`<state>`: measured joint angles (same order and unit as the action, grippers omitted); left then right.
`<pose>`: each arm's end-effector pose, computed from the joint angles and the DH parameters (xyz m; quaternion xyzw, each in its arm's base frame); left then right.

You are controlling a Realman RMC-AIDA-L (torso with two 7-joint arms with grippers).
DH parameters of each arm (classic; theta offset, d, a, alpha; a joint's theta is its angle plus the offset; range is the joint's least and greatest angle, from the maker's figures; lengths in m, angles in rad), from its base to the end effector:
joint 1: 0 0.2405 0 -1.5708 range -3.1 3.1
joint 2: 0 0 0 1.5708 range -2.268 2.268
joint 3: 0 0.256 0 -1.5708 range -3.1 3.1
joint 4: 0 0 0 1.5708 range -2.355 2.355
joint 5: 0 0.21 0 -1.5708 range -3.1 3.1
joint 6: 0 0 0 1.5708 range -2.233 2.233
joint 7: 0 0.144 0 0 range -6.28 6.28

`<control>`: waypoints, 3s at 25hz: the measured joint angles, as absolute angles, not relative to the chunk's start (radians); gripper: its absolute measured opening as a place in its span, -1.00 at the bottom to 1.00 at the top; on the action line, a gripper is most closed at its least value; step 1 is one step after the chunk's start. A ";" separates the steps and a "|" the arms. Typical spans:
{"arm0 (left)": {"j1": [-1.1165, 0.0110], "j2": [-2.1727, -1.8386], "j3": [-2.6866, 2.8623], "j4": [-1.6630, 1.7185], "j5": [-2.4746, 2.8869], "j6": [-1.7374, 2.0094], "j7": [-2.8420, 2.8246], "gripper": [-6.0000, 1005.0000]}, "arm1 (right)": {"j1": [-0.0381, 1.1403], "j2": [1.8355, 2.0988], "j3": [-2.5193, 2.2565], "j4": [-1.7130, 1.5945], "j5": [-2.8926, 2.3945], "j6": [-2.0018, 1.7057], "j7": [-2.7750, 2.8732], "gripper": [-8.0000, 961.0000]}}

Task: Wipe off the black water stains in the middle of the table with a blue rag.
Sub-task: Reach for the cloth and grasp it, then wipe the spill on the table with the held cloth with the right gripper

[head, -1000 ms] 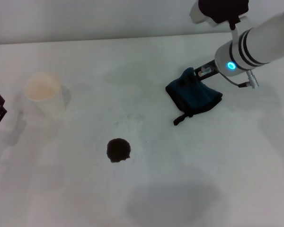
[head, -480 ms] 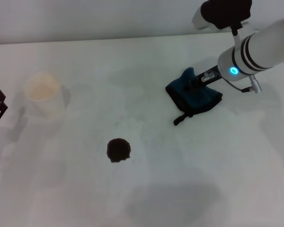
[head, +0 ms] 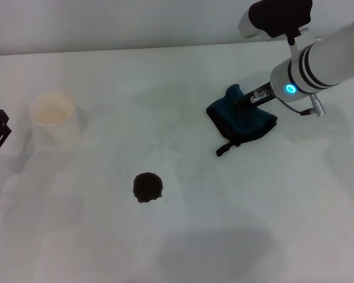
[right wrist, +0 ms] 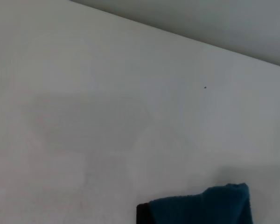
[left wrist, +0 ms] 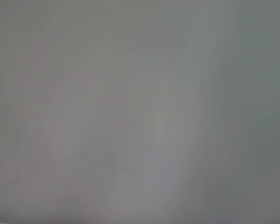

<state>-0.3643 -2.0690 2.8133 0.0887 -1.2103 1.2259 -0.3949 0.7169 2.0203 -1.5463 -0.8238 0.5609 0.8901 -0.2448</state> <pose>-0.3557 0.2884 -0.0257 -0.7078 -0.3125 -0.3203 0.5466 0.2379 0.4164 -0.0399 -0.8267 0.4475 -0.1070 0.3237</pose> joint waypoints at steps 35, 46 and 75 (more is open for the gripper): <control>-0.408 -2.068 2.807 0.073 -1.218 1.234 -0.403 0.77 | 0.715 2.021 -1.519 -1.067 0.851 1.152 -0.420 -0.83; -0.444 -2.068 2.807 0.059 -1.212 1.228 -0.406 0.77 | 0.703 2.026 -1.710 -0.958 1.228 1.100 -0.565 -0.84; -0.485 -2.068 2.815 0.050 -1.201 1.227 -0.407 0.77 | 0.635 2.028 -2.065 -0.840 1.423 0.830 -0.718 -0.86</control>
